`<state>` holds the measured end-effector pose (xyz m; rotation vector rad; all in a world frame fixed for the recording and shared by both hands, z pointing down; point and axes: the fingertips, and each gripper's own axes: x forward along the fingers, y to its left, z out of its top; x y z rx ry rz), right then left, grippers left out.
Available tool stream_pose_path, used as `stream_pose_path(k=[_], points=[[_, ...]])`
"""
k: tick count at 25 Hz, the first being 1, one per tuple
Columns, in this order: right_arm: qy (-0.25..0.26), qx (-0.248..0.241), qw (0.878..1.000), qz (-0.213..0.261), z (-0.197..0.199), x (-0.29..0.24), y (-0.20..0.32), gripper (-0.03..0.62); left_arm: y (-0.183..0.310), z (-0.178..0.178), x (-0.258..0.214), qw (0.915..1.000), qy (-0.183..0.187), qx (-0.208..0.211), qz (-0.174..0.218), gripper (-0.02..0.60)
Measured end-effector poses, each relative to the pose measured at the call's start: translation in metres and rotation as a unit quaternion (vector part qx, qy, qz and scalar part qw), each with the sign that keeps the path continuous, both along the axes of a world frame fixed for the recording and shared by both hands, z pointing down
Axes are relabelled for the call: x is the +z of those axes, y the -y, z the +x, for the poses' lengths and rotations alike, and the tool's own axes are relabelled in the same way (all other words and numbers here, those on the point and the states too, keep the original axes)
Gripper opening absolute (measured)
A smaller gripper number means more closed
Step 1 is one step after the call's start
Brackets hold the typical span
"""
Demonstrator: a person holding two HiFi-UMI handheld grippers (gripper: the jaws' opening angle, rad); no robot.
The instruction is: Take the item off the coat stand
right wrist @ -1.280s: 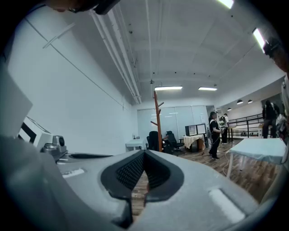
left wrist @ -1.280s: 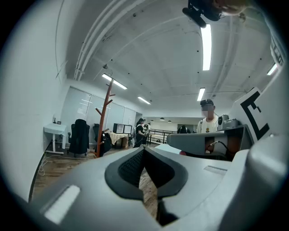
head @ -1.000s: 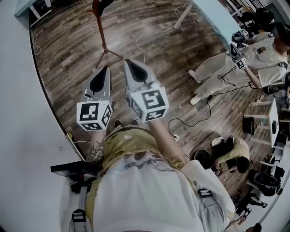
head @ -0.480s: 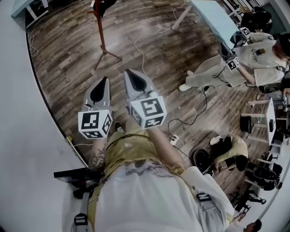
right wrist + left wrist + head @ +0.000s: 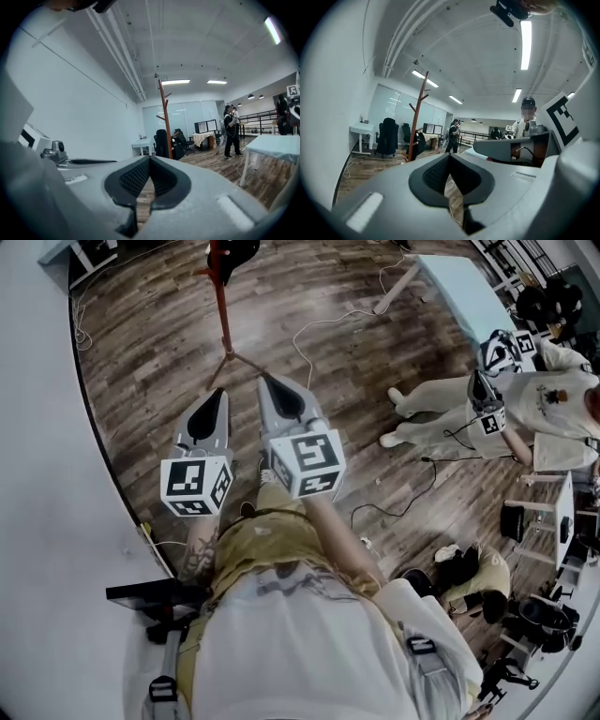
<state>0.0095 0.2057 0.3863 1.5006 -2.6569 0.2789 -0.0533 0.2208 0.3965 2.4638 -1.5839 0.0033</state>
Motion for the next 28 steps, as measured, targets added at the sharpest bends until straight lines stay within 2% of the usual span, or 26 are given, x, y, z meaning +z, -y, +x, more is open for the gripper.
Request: stream_pose_path(k=[4,10,24,28], points=[[0.002,-0.013,1.000,0.013,-0.001,-0.009,0.043,0.000,0.043,0.000,-0.012,0.9998,0.005,-0.009,0.017,0.002],[0.004,-0.023,1.000,0.009,0.017,-0.012,0.096,0.000,0.095,0.025,-0.014,0.9999,0.010,-0.005,0.011,0.002],[0.007,-0.025,1.000,-0.010,0.041,0.007,0.146,0.000,0.145,0.060,0.003,0.9998,0.015,0.009,-0.008,0.002],[0.004,-0.022,1.000,-0.018,0.035,0.021,0.170,0.000,0.167,0.060,0.018,0.9996,0.011,0.020,-0.017,0.002]])
